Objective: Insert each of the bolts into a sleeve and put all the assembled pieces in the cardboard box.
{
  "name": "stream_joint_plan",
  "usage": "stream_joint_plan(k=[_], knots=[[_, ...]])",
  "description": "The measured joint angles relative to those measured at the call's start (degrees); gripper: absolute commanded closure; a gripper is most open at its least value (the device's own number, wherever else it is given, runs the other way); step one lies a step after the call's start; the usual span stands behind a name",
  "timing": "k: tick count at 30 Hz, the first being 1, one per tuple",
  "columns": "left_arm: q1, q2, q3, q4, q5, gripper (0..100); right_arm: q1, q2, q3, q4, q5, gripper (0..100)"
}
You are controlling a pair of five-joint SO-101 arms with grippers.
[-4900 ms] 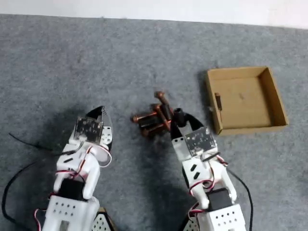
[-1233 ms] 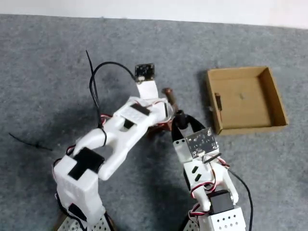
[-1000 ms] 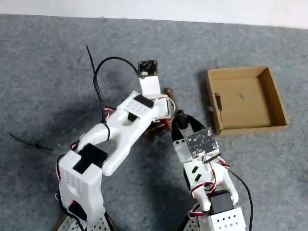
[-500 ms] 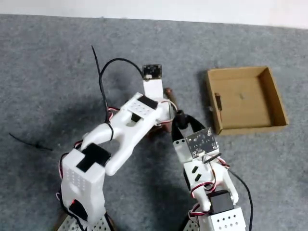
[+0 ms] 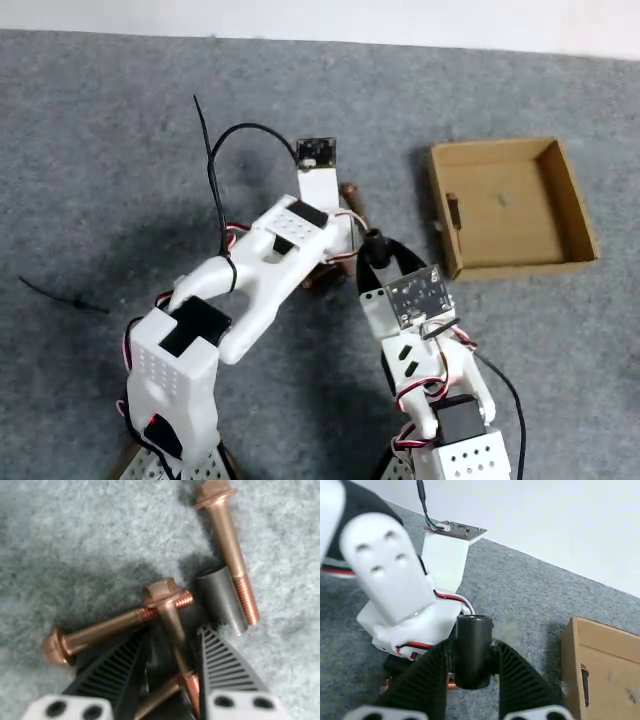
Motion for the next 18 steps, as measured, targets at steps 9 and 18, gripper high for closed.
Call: stream_joint_plan(k=[9, 18], knots=[[0.00, 0.00, -0.62, 0.00, -0.09, 100, 0.35, 0.00, 0.00, 0.00, 0.00, 99.4], [0.00, -0.44, -0.35, 0.00, -4.66, 100, 0.26, 0.00, 0.00, 0.00, 0.00, 99.4]])
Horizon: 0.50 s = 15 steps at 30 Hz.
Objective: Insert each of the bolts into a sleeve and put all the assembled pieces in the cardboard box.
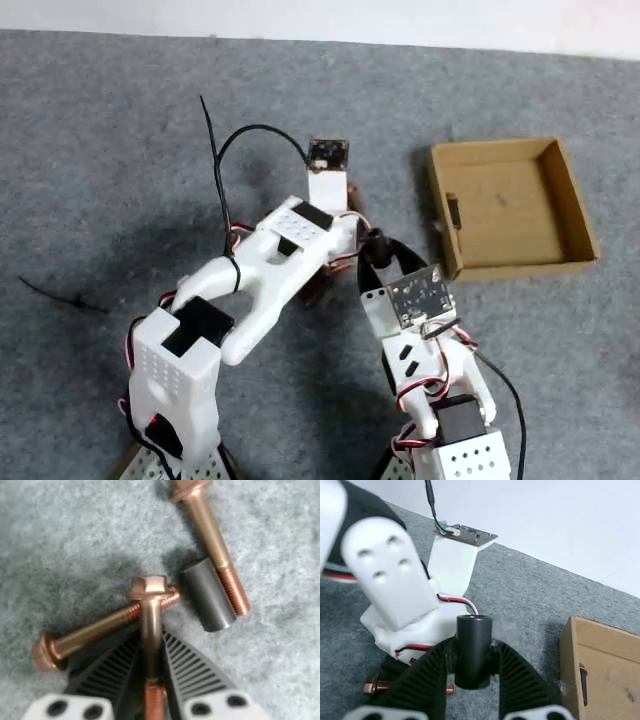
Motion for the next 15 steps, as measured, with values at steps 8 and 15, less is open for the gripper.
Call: stream_joint_plan(k=[8, 15], knots=[[0.00, -12.66, 13.80, -4.04, -1.14, 100, 0.00, 0.00, 0.00, 0.00, 0.00, 99.4], [0.18, -29.36, 34.29, -21.98, -12.40, 100, -0.09, 0.00, 0.00, 0.00, 0.00, 99.4]])
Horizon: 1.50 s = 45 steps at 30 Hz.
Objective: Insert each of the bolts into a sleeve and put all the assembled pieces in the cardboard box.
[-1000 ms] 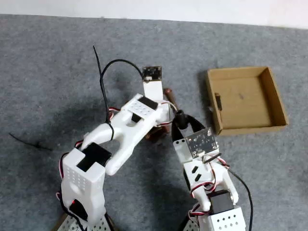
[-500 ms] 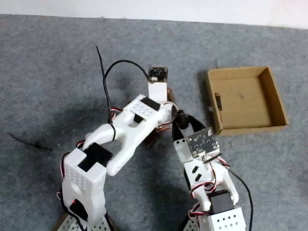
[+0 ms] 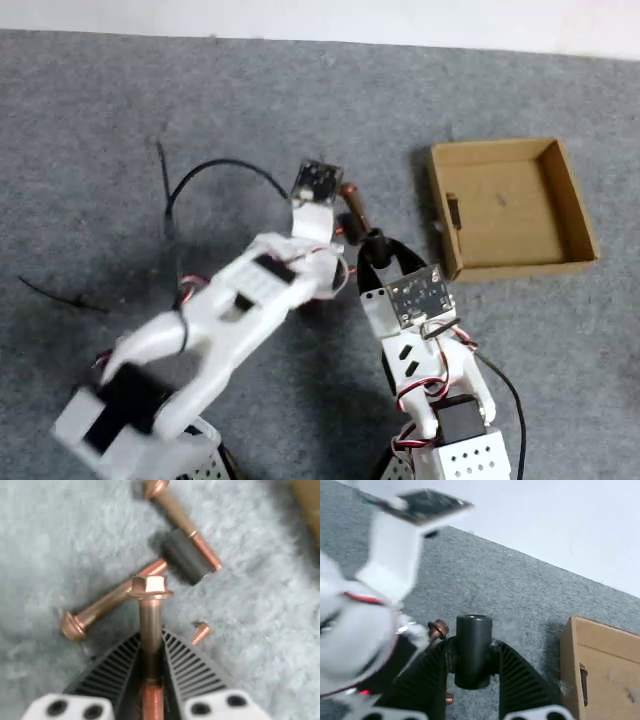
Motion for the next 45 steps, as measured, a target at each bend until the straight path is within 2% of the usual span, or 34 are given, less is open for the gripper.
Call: stream_joint_plan(k=[5, 10, 17, 22, 33, 45], knots=[[-0.09, -10.64, 14.51, -16.09, -5.36, 100, 0.00, 0.00, 0.00, 0.00, 0.00, 99.4], [-0.18, -16.70, 23.74, -29.89, -8.53, 100, 0.00, 0.00, 0.00, 0.00, 0.00, 99.4], [-3.78, -18.90, 29.01, -43.78, -8.62, 100, -3.16, 0.00, 0.00, 0.00, 0.00, 99.4], [-3.52, -18.90, 32.00, -51.96, -8.62, 100, -4.48, 0.00, 0.00, 0.00, 0.00, 99.4], [-3.96, -18.90, 39.82, -78.51, -8.62, 100, -5.71, 0.00, 0.00, 0.00, 0.00, 99.4], [-3.96, -18.90, 41.23, -88.53, -8.79, 100, -6.51, 0.00, 0.00, 0.00, 0.00, 99.4]])
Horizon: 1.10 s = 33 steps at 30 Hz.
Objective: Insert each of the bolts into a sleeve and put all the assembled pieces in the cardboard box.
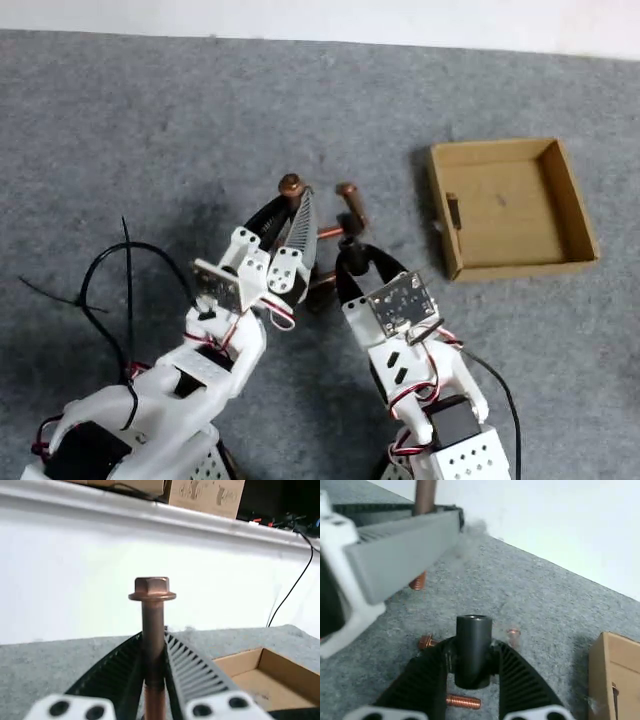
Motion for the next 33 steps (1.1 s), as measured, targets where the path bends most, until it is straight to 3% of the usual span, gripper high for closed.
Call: stream_joint_plan(k=[6, 11, 14, 27, 30, 33], knots=[[0.00, -7.30, 4.75, -9.49, -1.32, 100, 0.00, 0.00, 0.00, 0.00, 0.00, 99.4], [0.00, -18.90, 6.59, -8.62, -6.51, 100, 0.00, 0.00, 0.00, 0.00, 0.00, 99.4], [0.00, -24.53, 6.77, -1.14, -6.15, 100, 0.00, 0.00, 0.00, 0.00, 0.00, 99.4], [0.00, -43.52, 6.42, 39.30, 8.18, 100, 0.00, 0.00, 0.00, 0.00, 0.00, 99.4], [0.00, -45.36, 6.42, 45.27, 10.46, 100, 0.00, 0.00, 0.00, 0.00, 0.00, 99.4], [0.00, -45.80, 5.98, 46.24, 13.54, 100, 0.00, 0.00, 0.00, 0.00, 0.00, 99.4]])
